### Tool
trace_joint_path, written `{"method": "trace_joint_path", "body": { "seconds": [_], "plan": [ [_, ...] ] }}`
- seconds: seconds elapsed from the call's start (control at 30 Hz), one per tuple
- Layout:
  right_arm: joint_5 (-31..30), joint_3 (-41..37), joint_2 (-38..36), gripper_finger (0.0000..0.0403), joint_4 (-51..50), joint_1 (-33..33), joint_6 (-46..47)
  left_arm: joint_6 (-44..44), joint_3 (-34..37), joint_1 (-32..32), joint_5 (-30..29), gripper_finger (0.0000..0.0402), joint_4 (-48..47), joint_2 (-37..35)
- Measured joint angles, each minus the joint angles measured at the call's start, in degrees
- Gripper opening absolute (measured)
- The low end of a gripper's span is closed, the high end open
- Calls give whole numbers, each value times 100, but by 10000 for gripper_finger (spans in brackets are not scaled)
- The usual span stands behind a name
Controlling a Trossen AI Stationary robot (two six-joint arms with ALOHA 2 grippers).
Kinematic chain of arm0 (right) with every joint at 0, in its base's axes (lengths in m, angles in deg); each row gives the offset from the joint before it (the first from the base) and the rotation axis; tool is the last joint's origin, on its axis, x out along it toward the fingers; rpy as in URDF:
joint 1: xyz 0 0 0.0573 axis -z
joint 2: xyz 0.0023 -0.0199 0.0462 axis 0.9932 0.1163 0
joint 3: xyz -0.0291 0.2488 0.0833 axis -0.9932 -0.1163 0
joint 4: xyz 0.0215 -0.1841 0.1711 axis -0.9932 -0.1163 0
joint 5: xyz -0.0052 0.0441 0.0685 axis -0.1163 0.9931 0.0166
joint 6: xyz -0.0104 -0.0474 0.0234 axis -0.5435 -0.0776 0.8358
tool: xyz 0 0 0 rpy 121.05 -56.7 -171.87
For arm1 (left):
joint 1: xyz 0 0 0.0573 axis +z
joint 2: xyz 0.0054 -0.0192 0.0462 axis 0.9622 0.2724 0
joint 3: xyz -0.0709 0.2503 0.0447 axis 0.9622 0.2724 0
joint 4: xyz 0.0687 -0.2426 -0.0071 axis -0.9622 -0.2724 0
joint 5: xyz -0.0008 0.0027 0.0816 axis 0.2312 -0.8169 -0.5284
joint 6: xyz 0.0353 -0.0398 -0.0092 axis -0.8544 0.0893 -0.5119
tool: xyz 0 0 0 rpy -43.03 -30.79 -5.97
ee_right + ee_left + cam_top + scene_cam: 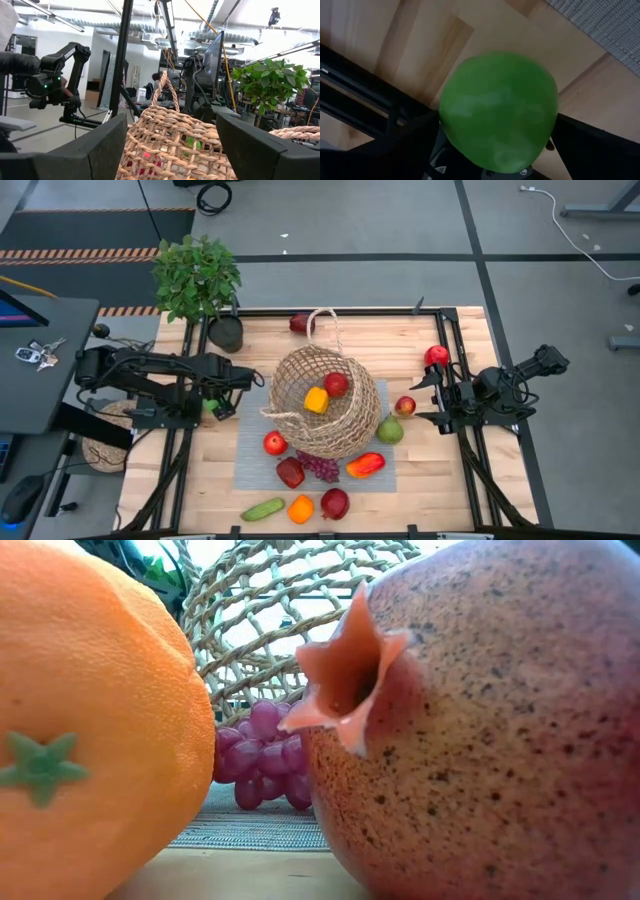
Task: Build produce basket
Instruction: Put the green apple into the basket
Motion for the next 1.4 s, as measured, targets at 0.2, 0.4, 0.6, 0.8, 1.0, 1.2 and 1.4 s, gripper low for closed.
{"method": "trace_joint_path", "body": {
  "seconds": [0.2,0.4,0.6,0.8,1.0,1.2,1.4],
  "plan": [
    [-2,0,0,310,0,-1,-1,-91,0,0,0,377,15,0],
    [-2,0,0,310,0,1,-1,-91,0,0,2,351,12,0],
    [-2,0,0,310,0,-1,-1,-92,-2,0,13,304,14,0],
    [-2,0,0,310,0,1,-1,-90,-4,2,2,294,45,0],
    [-3,2,0,310,0,0,0,-98,-162,2,-5,292,10,4],
    [-4,1,0,310,0,-1,-1,-278,-1035,2,-329,292,-224,4],
    [-4,0,0,310,0,1,-1,-504,-2261,2,-1171,291,-280,4]
  ]
}}
